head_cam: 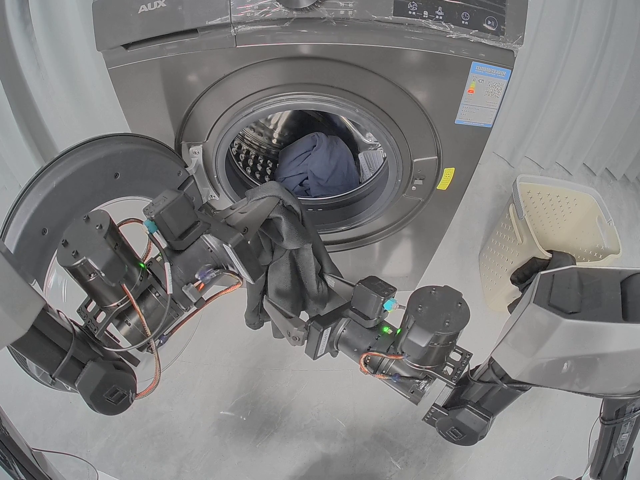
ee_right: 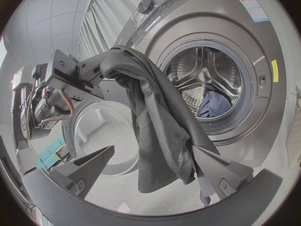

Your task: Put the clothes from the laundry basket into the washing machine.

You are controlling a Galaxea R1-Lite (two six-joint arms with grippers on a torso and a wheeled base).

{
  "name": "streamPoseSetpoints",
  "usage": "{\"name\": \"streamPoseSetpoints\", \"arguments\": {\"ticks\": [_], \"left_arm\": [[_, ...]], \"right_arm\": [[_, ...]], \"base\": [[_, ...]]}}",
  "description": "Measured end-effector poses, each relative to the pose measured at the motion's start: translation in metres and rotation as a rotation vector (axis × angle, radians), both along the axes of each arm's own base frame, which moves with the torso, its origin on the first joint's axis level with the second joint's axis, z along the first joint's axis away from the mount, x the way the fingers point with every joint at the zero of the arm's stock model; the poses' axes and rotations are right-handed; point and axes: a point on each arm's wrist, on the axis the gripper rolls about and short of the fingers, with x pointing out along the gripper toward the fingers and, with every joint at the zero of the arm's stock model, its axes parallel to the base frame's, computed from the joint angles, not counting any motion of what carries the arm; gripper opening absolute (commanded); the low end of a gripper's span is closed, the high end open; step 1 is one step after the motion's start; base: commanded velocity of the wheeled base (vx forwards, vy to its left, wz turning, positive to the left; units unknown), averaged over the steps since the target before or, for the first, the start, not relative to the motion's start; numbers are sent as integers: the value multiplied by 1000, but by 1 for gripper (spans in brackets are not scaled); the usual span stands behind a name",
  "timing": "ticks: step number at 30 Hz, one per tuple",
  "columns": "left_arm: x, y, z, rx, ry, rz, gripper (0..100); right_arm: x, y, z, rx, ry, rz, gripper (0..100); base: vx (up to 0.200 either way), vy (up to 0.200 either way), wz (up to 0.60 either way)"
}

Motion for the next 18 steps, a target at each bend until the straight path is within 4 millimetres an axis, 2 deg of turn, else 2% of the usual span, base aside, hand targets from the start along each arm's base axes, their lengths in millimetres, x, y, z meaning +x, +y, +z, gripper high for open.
{"name": "streamPoseSetpoints", "arguments": {"ticks": [4, 5, 18], "left_arm": [[0, 1, 0, 0, -1, 3, 0], [0, 1, 0, 0, 0, 3, 0], [-1, 0, -1, 3, 4, -2, 0]], "right_arm": [[4, -2, 2, 6, -4, -17, 100], [4, -2, 2, 8, -5, -18, 0], [6, -1, 9, 32, -23, -23, 0]], "base": [[0, 0, 0], [0, 0, 0], [0, 0, 0]]}}
